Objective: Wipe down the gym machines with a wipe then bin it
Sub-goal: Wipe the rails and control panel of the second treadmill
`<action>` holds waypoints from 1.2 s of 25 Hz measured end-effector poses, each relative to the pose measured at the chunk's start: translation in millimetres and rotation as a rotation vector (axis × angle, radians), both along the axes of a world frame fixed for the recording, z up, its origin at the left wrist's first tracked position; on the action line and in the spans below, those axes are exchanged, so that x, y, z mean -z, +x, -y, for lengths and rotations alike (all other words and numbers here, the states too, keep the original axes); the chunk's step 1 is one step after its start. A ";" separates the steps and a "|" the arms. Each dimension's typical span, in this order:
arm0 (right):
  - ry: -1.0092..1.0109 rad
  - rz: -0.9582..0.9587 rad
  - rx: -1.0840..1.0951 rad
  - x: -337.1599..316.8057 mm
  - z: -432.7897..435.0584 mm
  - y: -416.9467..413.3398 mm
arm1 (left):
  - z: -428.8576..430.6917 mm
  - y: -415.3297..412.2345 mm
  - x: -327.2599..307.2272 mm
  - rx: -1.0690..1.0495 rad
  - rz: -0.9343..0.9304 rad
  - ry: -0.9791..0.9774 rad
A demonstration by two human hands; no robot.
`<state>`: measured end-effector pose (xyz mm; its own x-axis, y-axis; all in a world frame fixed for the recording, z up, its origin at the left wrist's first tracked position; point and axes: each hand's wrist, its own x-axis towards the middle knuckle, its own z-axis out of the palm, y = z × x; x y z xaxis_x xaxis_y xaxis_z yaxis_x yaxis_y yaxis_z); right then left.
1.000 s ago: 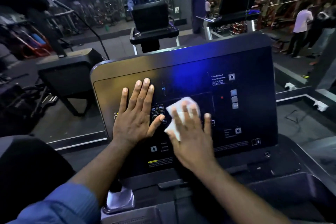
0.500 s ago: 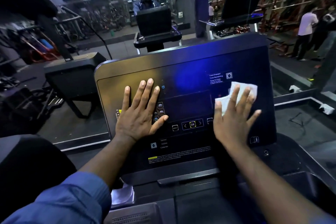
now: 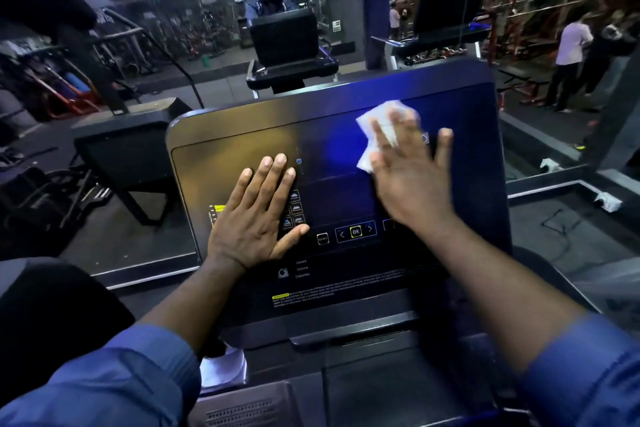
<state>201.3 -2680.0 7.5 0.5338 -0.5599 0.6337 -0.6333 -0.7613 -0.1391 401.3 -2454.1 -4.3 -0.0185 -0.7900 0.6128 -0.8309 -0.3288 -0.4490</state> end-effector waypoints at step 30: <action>0.182 -0.029 -0.515 181.9 -146.1 -70.1 | -15.3 -91.5 42.6 -0.089 -0.554 0.311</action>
<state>131.2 -2533.8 -174.4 0.7837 -0.3208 0.5318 -0.1905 -0.9391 -0.2859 309.9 -2438.9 -46.9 0.3092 -0.9162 0.2547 -0.9426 -0.3309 -0.0459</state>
